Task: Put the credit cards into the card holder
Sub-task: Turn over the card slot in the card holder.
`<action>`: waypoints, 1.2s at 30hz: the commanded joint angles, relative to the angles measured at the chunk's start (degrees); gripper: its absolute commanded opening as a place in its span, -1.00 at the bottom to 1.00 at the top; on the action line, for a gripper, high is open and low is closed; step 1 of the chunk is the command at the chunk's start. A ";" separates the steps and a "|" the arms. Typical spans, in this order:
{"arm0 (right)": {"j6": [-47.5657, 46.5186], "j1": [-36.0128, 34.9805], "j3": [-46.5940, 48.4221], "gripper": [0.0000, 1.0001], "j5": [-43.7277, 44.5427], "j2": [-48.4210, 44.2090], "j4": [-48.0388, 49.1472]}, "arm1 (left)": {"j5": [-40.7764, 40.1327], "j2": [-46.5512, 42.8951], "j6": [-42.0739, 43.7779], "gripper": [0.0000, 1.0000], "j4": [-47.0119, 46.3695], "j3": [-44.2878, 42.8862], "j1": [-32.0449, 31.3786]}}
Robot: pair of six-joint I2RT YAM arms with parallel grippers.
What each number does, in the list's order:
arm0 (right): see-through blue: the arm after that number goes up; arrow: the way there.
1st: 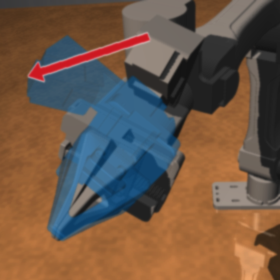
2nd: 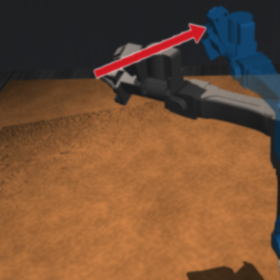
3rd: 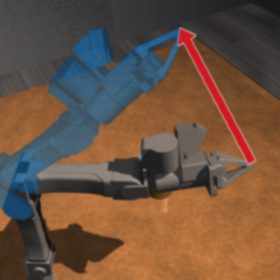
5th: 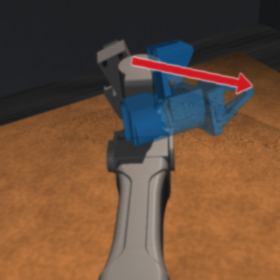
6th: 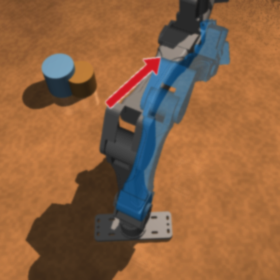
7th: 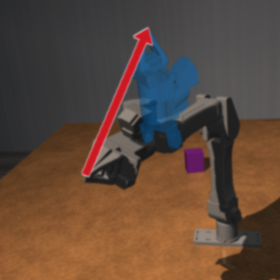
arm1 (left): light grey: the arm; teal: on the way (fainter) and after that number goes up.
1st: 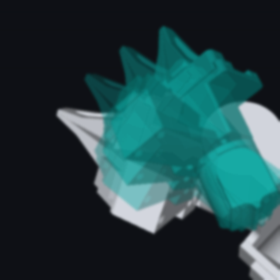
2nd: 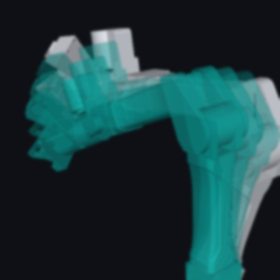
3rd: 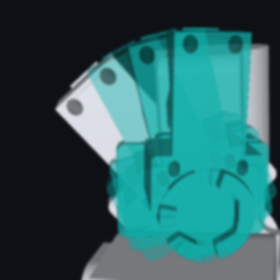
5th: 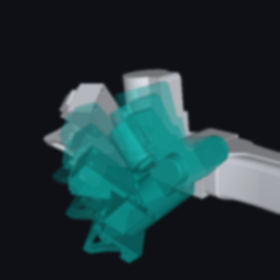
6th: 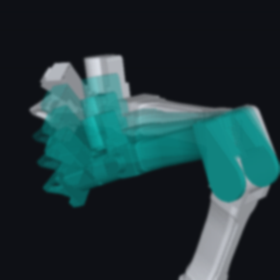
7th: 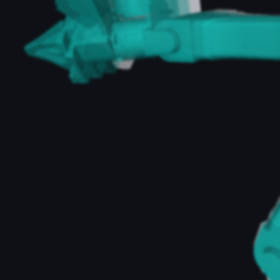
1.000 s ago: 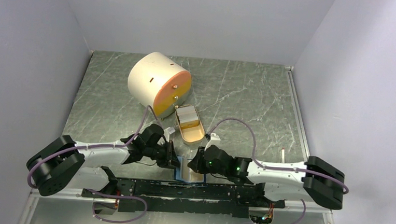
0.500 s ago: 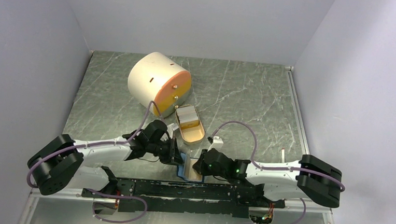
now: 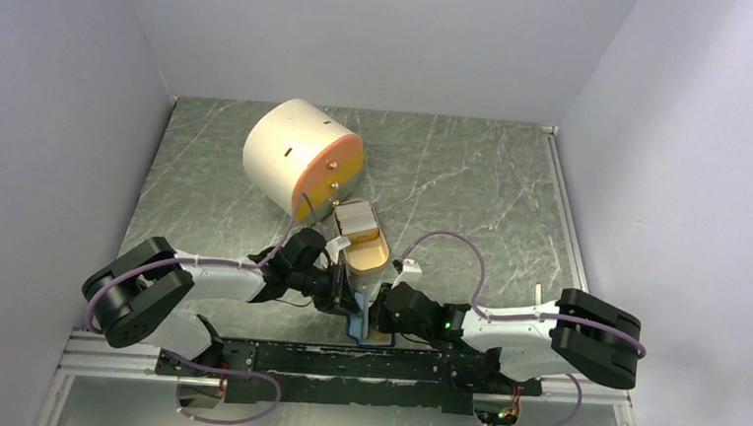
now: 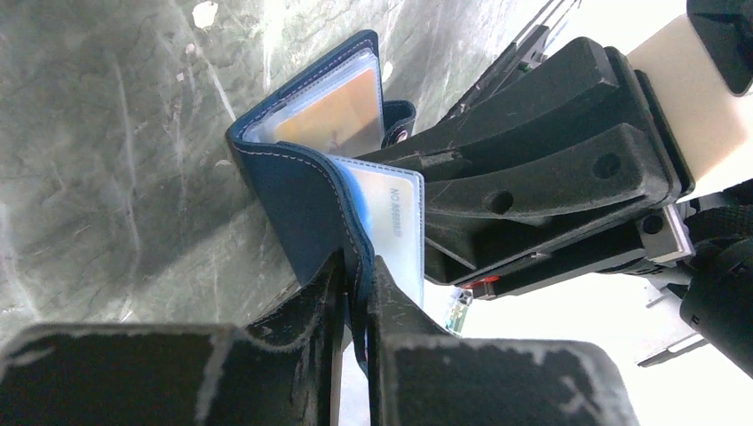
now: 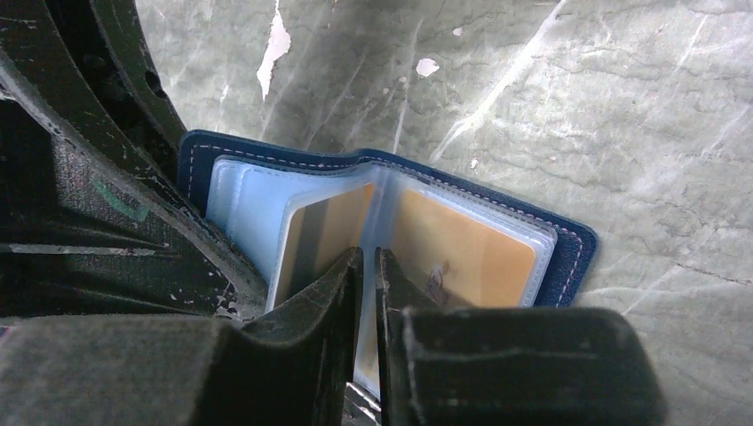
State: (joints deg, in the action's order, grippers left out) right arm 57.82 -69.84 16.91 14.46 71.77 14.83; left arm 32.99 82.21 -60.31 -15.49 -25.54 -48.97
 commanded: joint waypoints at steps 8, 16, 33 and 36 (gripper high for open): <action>0.14 -0.33 -0.76 -0.58 3.47 -3.35 -10.25 | -2.22 -0.75 1.58 -0.78 3.39 -1.29 -0.69; 2.47 -0.35 -0.22 -0.39 4.61 -21.79 -27.42 | -6.04 -2.09 3.18 -0.79 10.35 -4.90 -0.72; 1.15 -0.31 -0.31 -0.49 6.20 -12.53 -20.28 | -8.44 -4.87 6.61 -0.74 23.88 -10.52 -0.82; 1.42 -0.39 -0.97 -0.51 4.44 -9.02 -16.45 | -4.84 -2.49 5.35 -0.72 18.49 -10.06 -0.86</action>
State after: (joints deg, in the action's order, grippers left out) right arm 59.29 -69.87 16.80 20.05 58.94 -6.96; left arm 23.14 77.25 -54.41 8.19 -34.33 -49.34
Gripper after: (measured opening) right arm 0.252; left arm 0.142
